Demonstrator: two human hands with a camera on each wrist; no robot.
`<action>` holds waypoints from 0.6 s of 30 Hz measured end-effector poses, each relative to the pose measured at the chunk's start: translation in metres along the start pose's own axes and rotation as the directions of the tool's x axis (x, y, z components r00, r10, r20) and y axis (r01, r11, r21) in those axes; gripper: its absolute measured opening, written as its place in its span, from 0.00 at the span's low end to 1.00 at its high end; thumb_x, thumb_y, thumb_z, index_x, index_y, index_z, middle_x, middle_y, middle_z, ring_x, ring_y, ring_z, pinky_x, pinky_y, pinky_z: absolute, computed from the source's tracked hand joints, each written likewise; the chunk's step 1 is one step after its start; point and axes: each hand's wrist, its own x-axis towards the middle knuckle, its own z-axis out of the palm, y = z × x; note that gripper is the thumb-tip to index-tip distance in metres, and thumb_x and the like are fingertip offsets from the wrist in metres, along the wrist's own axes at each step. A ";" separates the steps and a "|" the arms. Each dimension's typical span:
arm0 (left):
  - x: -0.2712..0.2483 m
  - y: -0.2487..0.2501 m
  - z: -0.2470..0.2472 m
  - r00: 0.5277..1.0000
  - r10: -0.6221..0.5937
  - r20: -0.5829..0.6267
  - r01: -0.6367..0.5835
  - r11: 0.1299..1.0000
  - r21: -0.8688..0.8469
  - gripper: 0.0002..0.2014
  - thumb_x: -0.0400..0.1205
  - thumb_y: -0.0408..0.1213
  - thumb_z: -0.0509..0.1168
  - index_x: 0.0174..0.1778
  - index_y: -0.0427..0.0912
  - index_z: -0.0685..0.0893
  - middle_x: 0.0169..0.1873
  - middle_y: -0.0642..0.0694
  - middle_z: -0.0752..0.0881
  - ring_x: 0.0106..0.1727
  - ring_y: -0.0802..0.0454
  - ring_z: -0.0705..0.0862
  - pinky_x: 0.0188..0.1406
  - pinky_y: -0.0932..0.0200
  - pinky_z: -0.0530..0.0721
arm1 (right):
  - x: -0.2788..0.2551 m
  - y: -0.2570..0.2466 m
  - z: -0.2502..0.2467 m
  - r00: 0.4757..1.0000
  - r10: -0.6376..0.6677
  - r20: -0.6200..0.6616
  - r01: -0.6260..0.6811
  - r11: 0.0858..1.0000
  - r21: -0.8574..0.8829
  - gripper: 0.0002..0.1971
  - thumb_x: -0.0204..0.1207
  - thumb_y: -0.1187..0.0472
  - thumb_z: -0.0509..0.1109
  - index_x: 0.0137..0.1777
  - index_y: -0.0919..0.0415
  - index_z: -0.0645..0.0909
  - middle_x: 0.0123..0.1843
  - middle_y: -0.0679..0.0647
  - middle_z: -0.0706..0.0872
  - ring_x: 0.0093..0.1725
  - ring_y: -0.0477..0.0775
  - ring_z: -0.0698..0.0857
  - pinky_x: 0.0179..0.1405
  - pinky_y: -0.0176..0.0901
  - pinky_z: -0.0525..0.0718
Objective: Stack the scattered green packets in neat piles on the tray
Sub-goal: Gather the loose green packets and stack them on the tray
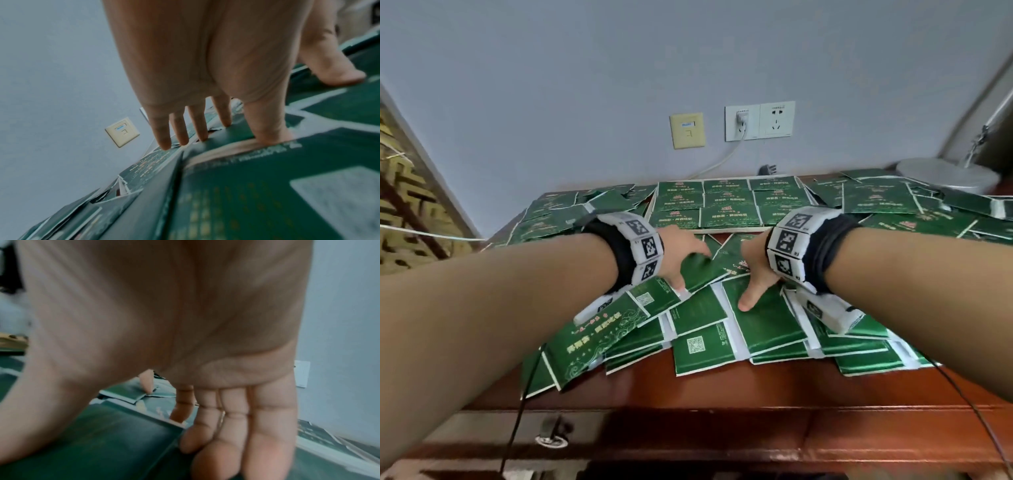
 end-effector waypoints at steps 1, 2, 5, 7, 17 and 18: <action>0.001 0.002 0.002 1.000 0.000 0.013 0.000 1.000 0.021 0.43 0.73 0.48 0.76 0.82 0.50 0.62 0.73 0.43 0.73 0.71 0.44 0.74 0.68 0.53 0.73 | 0.001 -0.001 0.001 1.000 0.008 0.010 -0.008 1.000 -0.006 0.38 0.66 0.30 0.70 0.53 0.69 0.79 0.47 0.59 0.86 0.44 0.56 0.85 0.44 0.45 0.79; 0.001 0.003 0.003 1.000 -0.002 0.023 0.001 1.000 0.025 0.44 0.73 0.49 0.76 0.83 0.49 0.61 0.74 0.44 0.73 0.72 0.44 0.74 0.69 0.54 0.71 | 0.001 -0.002 0.000 1.000 0.014 0.014 -0.014 1.000 -0.003 0.33 0.66 0.31 0.70 0.41 0.67 0.78 0.39 0.57 0.83 0.36 0.54 0.82 0.41 0.45 0.77; 0.004 0.001 0.003 1.000 0.003 0.022 -0.003 0.999 0.035 0.47 0.73 0.52 0.75 0.84 0.49 0.58 0.77 0.46 0.70 0.75 0.46 0.71 0.71 0.56 0.66 | 0.001 -0.005 -0.001 0.999 0.038 0.037 -0.038 0.999 -0.004 0.31 0.67 0.34 0.72 0.36 0.66 0.75 0.32 0.53 0.78 0.30 0.51 0.76 0.34 0.43 0.76; 0.007 0.001 0.002 1.000 0.009 0.027 -0.011 0.998 0.065 0.47 0.72 0.54 0.75 0.84 0.49 0.57 0.79 0.46 0.68 0.77 0.46 0.68 0.73 0.55 0.63 | 0.005 -0.007 -0.001 0.999 0.020 0.043 -0.020 1.000 -0.009 0.32 0.68 0.36 0.74 0.51 0.69 0.80 0.39 0.55 0.81 0.37 0.54 0.78 0.39 0.44 0.76; 0.024 -0.004 0.005 0.998 -0.059 -0.005 0.059 0.990 0.128 0.49 0.62 0.57 0.81 0.74 0.47 0.64 0.69 0.43 0.72 0.69 0.43 0.70 0.56 0.55 0.70 | 0.016 -0.005 0.000 0.999 0.020 0.034 -0.022 0.997 0.073 0.44 0.66 0.38 0.77 0.72 0.71 0.72 0.64 0.61 0.83 0.56 0.59 0.82 0.49 0.44 0.75; 0.023 -0.005 0.006 0.997 -0.072 -0.017 0.074 0.989 0.131 0.50 0.60 0.59 0.81 0.73 0.47 0.65 0.68 0.43 0.71 0.69 0.43 0.69 0.61 0.52 0.71 | 0.015 -0.005 0.001 0.999 0.016 0.034 -0.019 0.996 0.085 0.45 0.66 0.38 0.77 0.73 0.71 0.71 0.66 0.62 0.82 0.60 0.59 0.82 0.51 0.45 0.76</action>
